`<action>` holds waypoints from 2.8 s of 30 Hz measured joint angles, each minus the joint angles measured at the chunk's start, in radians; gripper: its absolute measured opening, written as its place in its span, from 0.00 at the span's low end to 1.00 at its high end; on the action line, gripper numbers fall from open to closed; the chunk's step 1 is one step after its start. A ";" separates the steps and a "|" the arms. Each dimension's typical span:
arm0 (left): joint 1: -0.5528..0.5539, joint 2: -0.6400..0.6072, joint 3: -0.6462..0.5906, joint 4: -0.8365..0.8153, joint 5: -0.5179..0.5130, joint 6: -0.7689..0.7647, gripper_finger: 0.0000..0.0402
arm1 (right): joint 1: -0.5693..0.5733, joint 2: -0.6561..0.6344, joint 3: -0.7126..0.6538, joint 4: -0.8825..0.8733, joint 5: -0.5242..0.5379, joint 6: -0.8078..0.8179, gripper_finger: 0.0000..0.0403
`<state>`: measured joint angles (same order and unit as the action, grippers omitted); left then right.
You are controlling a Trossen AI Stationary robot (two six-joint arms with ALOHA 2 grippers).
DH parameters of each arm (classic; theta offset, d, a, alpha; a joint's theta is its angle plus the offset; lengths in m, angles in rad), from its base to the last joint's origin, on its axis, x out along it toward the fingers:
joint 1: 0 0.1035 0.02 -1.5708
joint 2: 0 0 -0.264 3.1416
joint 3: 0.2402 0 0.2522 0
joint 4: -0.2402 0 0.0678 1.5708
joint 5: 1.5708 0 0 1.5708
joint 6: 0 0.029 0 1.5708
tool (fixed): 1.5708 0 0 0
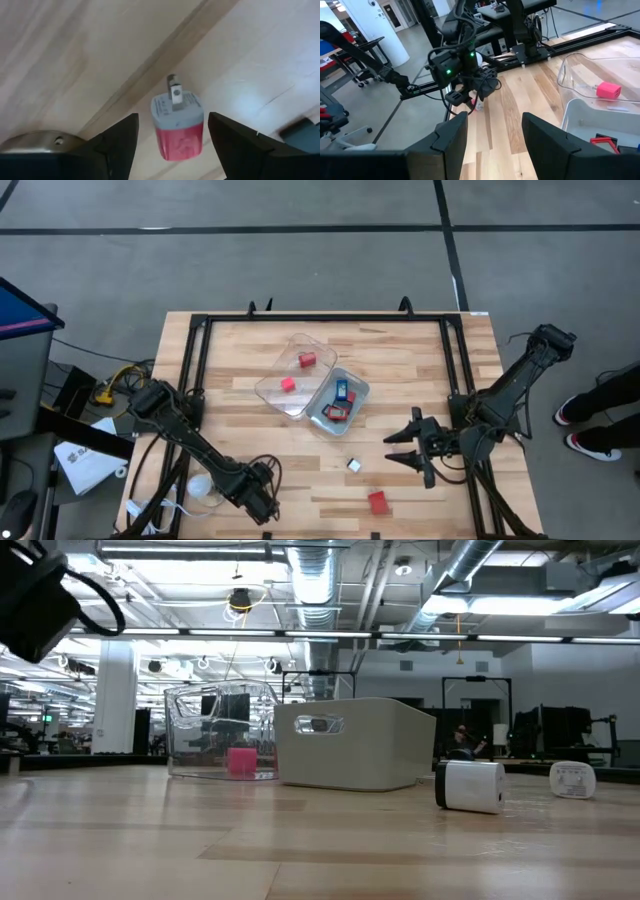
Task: Pick & Place Office items
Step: Put the pink charger adapter into the transparent bin, then put the red charger adapter into the transparent bin
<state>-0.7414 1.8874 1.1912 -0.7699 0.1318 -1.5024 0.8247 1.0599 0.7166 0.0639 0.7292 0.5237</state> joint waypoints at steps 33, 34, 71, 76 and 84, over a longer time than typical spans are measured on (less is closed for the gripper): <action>0.470 -0.398 -0.041 0.279 -0.543 0.858 0.31 | -0.002 0.001 0.000 0.002 0.000 -0.008 0.45; 0.528 -0.399 -0.041 0.280 -0.528 0.907 0.31 | -0.002 0.000 0.000 0.002 0.000 -0.008 0.45; 0.964 -0.216 -0.042 0.137 -0.183 1.261 0.66 | -0.002 0.000 0.000 -0.015 0.004 0.000 0.45; 0.962 -0.265 -0.041 0.143 -0.161 1.263 0.73 | -0.002 0.000 0.000 -0.025 0.004 0.001 0.45; 0.821 -0.463 -0.042 0.306 0.044 1.263 0.65 | -0.002 0.000 0.000 -0.069 0.002 0.049 0.45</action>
<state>0.0795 1.4241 1.1496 -0.4641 0.1755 -0.2398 0.8230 1.0595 0.7166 -0.0053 0.7316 0.5731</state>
